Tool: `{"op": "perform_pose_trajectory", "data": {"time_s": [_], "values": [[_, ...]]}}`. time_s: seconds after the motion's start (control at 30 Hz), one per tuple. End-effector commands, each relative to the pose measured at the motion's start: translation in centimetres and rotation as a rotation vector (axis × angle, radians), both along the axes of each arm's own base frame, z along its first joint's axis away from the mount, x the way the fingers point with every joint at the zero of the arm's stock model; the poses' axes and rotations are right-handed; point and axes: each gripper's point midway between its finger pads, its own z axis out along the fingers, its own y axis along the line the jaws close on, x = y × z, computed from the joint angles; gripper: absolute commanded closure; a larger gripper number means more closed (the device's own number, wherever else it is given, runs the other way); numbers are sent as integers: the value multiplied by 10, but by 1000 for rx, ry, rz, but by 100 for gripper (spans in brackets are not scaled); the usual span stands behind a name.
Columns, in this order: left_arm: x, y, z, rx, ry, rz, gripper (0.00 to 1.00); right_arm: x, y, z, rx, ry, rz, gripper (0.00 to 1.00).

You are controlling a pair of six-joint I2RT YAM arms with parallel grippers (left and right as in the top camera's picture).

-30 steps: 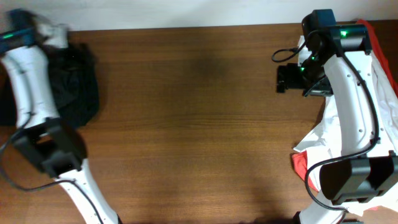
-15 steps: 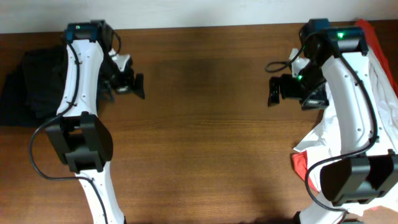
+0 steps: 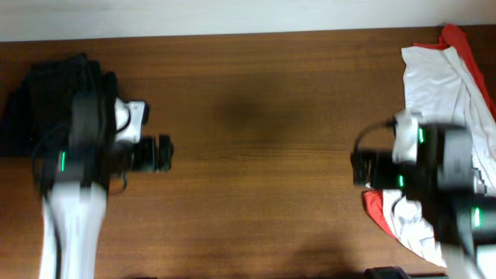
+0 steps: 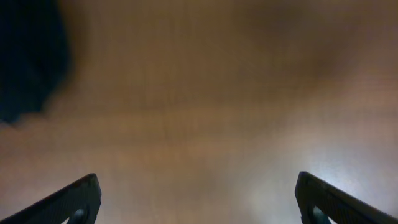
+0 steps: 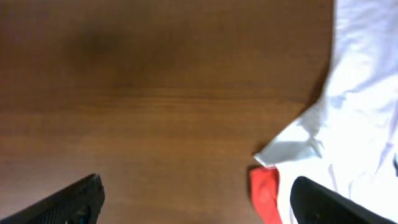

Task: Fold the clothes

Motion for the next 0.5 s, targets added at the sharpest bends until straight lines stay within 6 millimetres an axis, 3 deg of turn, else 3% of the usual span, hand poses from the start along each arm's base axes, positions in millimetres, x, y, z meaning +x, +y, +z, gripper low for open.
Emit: {"op": "perform_pose_trajectory", "data": {"time_s": [0.0,0.2,0.33,0.47], "values": [[-42,4,17,23,-242,22,1,-31,-21,-18,-74,-77,-85,1],[-90,4,58,32,-565,29,1,-77,-24,-30,-81,-127,-97,1],[-112,3,80,34,-692,30,1,-83,-24,-27,-79,-152,-97,1],[-117,3,83,34,-709,30,1,-82,-24,-28,-79,-151,-97,1]]}}
